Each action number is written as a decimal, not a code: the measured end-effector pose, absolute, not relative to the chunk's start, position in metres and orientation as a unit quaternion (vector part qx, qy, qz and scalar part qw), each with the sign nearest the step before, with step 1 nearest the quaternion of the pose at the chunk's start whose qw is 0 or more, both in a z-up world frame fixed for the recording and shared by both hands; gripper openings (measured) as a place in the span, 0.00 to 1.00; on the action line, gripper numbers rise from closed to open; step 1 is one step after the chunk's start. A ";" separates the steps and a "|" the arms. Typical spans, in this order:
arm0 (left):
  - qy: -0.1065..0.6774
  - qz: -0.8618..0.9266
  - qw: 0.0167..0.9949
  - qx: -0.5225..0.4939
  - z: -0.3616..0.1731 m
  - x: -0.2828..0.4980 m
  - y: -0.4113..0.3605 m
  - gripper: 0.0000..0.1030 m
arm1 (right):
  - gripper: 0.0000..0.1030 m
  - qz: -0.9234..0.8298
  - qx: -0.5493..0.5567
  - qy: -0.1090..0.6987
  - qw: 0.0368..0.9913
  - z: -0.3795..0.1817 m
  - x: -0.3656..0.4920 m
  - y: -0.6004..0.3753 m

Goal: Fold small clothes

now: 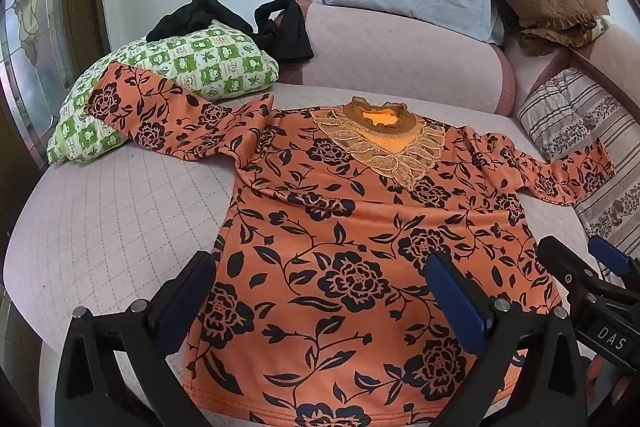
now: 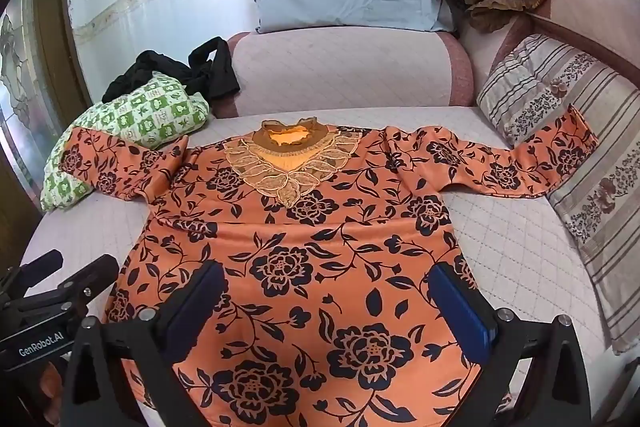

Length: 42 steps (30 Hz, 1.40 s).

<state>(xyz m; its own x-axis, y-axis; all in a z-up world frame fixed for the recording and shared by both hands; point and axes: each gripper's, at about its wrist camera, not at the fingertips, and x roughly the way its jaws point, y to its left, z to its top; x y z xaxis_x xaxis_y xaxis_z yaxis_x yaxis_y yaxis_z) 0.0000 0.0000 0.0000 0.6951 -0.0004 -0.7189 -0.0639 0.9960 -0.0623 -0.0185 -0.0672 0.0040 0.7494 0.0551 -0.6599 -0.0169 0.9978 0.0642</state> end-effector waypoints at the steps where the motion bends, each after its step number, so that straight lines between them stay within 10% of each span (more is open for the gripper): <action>1: 0.390 0.017 0.920 -0.041 0.000 0.000 0.000 1.00 | 1.00 0.019 0.027 0.352 0.935 0.004 -0.018 -0.067; 42: 0.378 0.001 0.922 -0.084 0.002 0.009 0.002 1.00 | 1.00 0.026 0.023 0.355 0.934 0.002 -0.016 -0.063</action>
<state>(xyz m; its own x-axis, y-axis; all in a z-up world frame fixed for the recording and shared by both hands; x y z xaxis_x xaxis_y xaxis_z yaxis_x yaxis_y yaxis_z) 0.0086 0.0022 0.0017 0.7138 -0.0613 -0.6977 -0.0661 0.9858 -0.1542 -0.0159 -0.0626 0.0017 0.7465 0.0650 -0.6622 -0.0318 0.9976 0.0620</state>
